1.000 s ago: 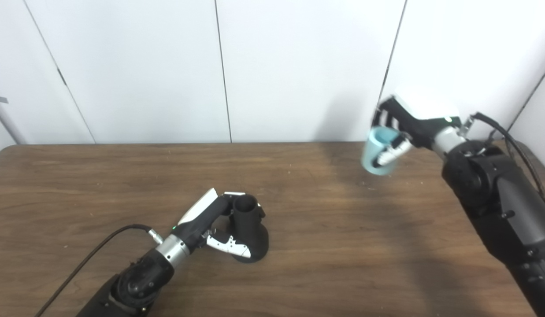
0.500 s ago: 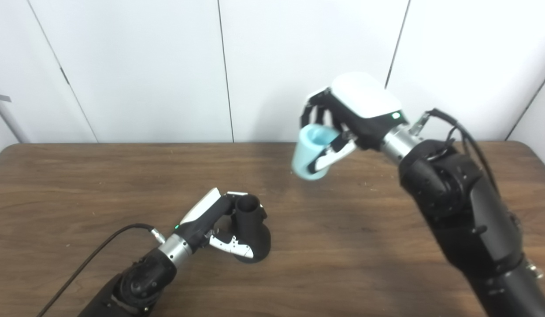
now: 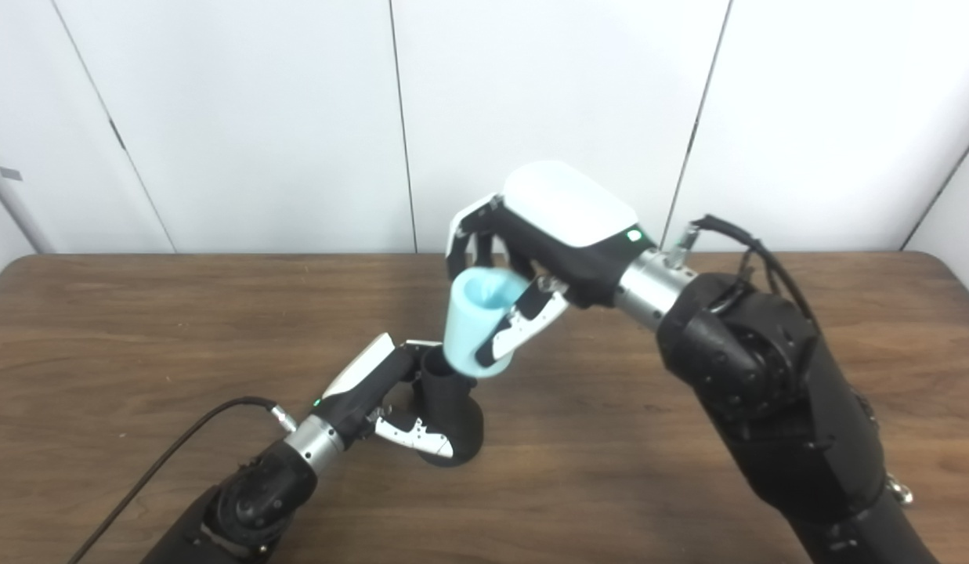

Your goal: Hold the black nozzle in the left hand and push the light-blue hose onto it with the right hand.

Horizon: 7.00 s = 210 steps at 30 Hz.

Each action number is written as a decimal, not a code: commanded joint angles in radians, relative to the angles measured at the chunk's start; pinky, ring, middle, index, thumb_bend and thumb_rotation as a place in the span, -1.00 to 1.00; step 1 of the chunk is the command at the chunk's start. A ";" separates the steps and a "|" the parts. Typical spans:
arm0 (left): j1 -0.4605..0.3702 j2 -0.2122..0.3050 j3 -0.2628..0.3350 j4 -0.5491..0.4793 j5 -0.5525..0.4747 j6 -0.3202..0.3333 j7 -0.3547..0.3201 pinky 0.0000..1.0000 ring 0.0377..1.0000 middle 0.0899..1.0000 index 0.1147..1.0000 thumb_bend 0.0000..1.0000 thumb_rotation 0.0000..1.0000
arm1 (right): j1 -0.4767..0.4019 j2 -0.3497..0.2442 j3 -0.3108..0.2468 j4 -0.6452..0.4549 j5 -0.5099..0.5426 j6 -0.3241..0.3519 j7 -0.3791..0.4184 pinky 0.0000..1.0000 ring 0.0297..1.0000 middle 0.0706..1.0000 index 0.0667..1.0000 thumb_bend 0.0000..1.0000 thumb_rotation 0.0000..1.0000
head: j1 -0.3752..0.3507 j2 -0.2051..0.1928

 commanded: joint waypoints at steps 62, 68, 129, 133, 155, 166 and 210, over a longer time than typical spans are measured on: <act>0.071 0.017 -0.040 0.054 0.066 0.130 -0.094 -0.29 -0.20 -0.11 -0.19 0.05 -1.00 | 0.022 0.097 0.001 0.127 -0.078 -0.189 -0.146 -0.82 -0.71 -0.52 -0.10 0.03 -0.76 | 0.011 0.005; 0.069 0.018 -0.042 0.056 0.063 0.129 -0.093 -0.28 -0.20 -0.11 -0.19 0.05 -1.00 | -0.030 0.091 0.041 0.126 -0.106 -0.129 -0.058 -0.81 -0.70 -0.54 -0.10 0.04 -0.76 | 0.012 0.006; 0.069 0.015 -0.039 0.042 0.066 0.142 -0.099 -0.34 -0.26 -0.13 -0.18 0.05 -1.00 | -0.171 0.051 0.129 0.144 -0.131 0.048 0.188 -0.84 -0.74 -0.55 -0.10 0.04 -0.76 | 0.013 0.014; 0.069 0.015 -0.036 0.051 0.063 0.133 -0.095 -0.43 -0.35 -0.16 -0.16 0.05 -1.00 | -0.152 0.053 0.131 0.154 -0.123 0.044 0.178 -0.85 -0.74 -0.57 -0.10 0.04 -0.76 | 0.013 0.013; 0.069 0.014 -0.036 0.049 0.066 0.132 -0.092 -0.43 -0.33 -0.16 -0.16 0.05 -1.00 | -0.077 0.082 0.133 0.218 -0.064 -0.015 0.037 -0.83 -0.73 -0.55 -0.10 0.04 -0.76 | 0.017 0.014; 0.072 0.014 -0.032 0.038 0.064 0.139 -0.092 -0.46 -0.35 -0.16 -0.16 0.05 -1.00 | -0.060 0.074 0.145 0.211 -0.056 -0.006 0.032 -0.82 -0.72 -0.54 -0.10 0.03 -0.76 | 0.019 0.017; 0.072 0.010 -0.032 0.042 0.060 0.140 -0.096 -0.48 -0.38 -0.17 -0.15 0.05 -1.00 | 0.027 0.003 0.192 0.180 -0.075 -0.156 -0.016 -0.88 -0.78 -0.63 -0.11 0.03 -0.77 | 0.022 0.017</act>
